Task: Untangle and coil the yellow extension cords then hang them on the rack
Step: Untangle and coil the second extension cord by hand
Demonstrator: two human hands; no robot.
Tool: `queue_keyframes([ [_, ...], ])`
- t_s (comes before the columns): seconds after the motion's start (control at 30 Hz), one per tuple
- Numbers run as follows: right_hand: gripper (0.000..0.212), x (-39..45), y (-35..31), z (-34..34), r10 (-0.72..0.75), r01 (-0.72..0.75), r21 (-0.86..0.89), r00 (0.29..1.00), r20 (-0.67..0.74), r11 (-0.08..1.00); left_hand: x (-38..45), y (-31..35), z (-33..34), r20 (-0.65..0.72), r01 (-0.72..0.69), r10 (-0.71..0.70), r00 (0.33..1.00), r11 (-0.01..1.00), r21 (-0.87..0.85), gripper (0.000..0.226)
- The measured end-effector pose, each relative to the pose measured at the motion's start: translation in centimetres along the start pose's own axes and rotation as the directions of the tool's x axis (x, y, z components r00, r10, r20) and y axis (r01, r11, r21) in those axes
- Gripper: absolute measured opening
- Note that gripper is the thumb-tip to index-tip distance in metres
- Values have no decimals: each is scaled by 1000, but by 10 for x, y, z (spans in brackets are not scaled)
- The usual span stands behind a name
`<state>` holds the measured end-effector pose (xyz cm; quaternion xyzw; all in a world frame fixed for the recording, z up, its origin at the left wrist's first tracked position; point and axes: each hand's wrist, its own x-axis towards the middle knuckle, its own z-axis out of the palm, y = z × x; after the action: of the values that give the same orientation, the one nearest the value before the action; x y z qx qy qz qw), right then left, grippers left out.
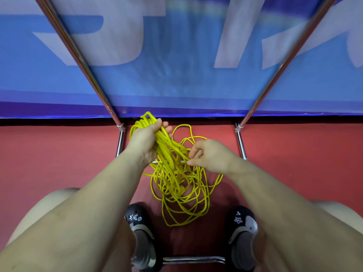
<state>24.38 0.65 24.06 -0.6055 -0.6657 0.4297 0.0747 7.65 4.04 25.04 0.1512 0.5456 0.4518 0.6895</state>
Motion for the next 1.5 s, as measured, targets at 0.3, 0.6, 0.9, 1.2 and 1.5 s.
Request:
queue_keyframes([
  [0.3,27,-1,16,4,0,6,-114,998,57,993,0,12,-5,1,-30,31,1000,979,-200,24],
  [0.6,13,-10,15,-1,-24,-4,146,981,190,989,4,18,-19,34,-109,112,993,991,-84,16],
  [0.9,15,-9,-3,-17,-208,198,406,978,-19,892,2,13,-21,77,-170,162,984,979,112,17],
  [1.2,23,2,-14,-16,-183,220,373,974,-133,902,0,4,-6,111,-34,33,993,999,4,18],
  [1.5,24,6,-13,-12,-131,163,279,983,-129,946,-5,-7,13,113,-23,24,993,1000,-12,17],
])
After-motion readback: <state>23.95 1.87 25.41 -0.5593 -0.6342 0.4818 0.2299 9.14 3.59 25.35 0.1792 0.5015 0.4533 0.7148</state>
